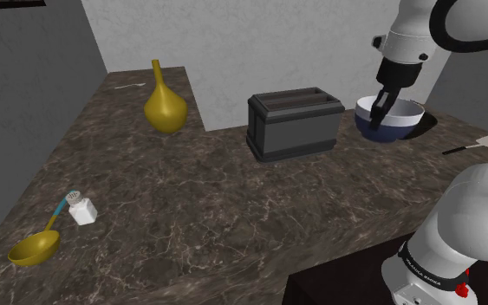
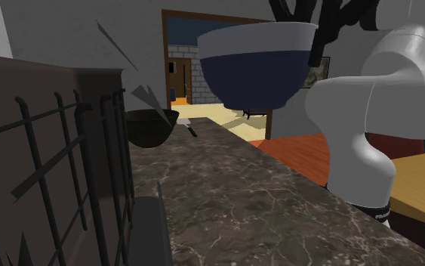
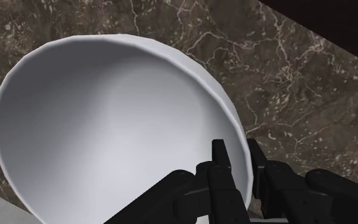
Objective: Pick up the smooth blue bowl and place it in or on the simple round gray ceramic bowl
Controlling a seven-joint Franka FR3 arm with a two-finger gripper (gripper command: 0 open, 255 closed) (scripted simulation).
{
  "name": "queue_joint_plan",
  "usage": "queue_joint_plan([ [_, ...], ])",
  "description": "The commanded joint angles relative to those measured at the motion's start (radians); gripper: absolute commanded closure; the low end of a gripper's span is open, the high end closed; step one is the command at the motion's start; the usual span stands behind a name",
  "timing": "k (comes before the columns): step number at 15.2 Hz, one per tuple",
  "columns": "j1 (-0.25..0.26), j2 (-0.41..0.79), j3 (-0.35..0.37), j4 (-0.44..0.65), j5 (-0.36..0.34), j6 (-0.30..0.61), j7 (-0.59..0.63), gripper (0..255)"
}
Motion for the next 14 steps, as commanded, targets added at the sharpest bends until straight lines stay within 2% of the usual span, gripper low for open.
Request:
queue_joint_plan([
  [1, 0.0, 0.009, 0.002, 0.032, 0.002, -0.023, -0.001, 255],
  [2, 0.0, 0.011, 0.002, 0.039, 0.002, -0.028, -0.002, 255],
  [14, -0.077, 0.128, -0.303, 0.154, -0.22, 0.027, -0.282, 255],
])
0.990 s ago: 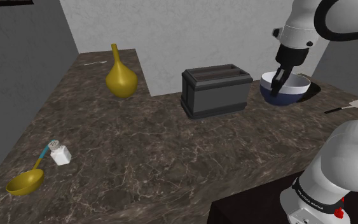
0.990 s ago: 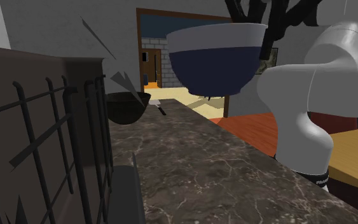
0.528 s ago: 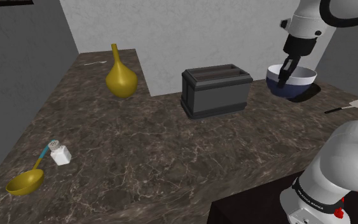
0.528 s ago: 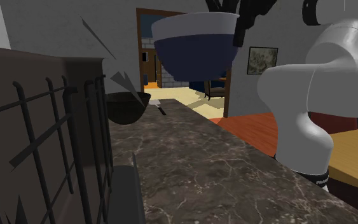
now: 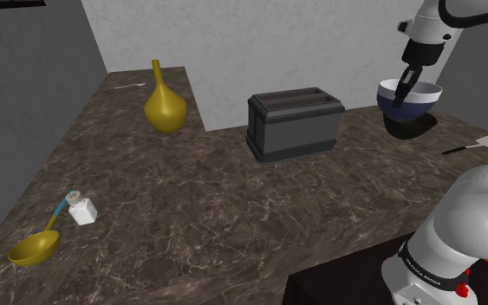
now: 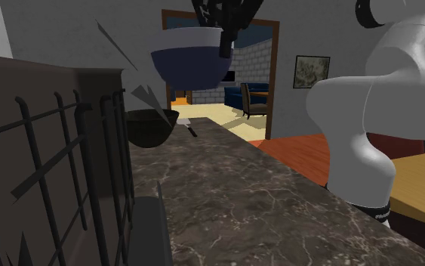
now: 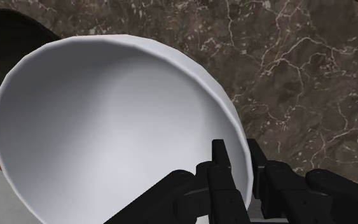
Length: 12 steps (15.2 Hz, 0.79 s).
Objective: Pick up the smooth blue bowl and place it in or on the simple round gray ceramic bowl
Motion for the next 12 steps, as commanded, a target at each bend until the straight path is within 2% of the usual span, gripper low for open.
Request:
queue_joint_plan([
  [1, -0.006, 0.034, -0.049, 0.039, -0.029, 0.008, -0.047, 255],
  [7, -0.003, 0.154, -0.2, 0.16, -0.09, 0.051, -0.183, 255],
  [12, 0.025, 0.277, -0.335, 0.289, -0.106, 0.086, -0.301, 255],
])
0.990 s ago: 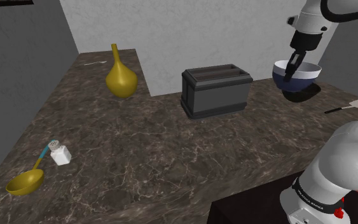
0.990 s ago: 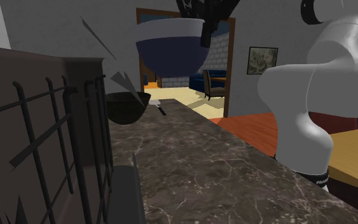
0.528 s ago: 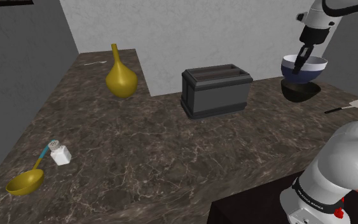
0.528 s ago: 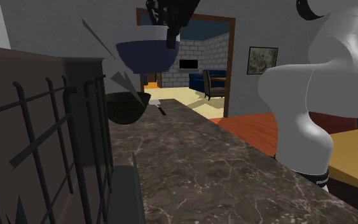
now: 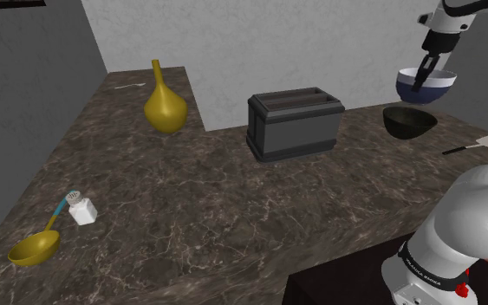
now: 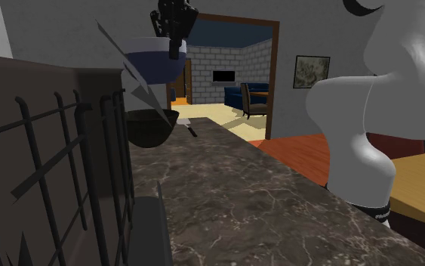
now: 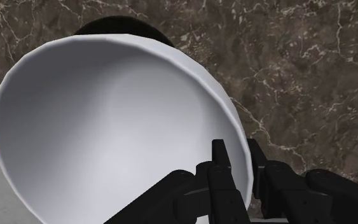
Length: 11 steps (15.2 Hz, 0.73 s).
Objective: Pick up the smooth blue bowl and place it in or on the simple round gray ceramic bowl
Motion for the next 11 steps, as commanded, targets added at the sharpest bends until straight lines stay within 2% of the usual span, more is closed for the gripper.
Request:
queue_joint_plan([
  [1, 0.019, 0.06, -0.057, 0.071, 0.003, 0.007, -0.053, 255],
  [4, 0.057, 0.16, -0.165, 0.176, 0.023, 0.029, -0.142, 255],
  [11, 0.047, 0.145, -0.184, 0.076, 0.002, 0.116, -0.127, 255],
])
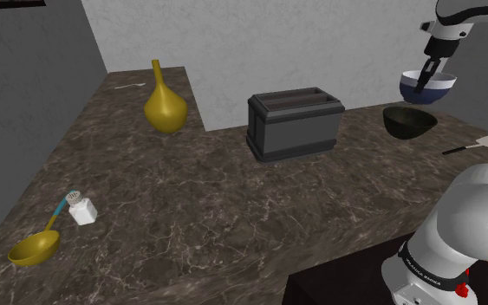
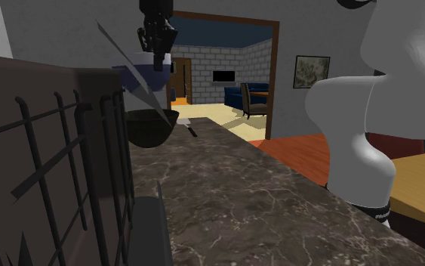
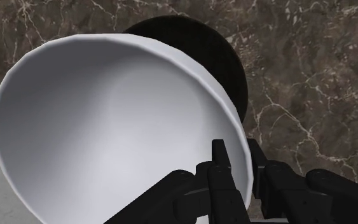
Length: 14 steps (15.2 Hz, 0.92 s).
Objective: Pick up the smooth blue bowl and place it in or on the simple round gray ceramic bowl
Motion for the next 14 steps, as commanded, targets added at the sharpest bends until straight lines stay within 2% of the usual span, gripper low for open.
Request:
queue_joint_plan([
  [1, -0.004, -0.005, -0.007, -0.028, -0.007, 0.026, 0.002, 255],
  [11, -0.011, -0.002, -0.049, -0.151, -0.035, 0.154, 0.016, 255],
  [14, -0.011, -0.002, -0.049, -0.151, -0.035, 0.154, 0.016, 255],
])
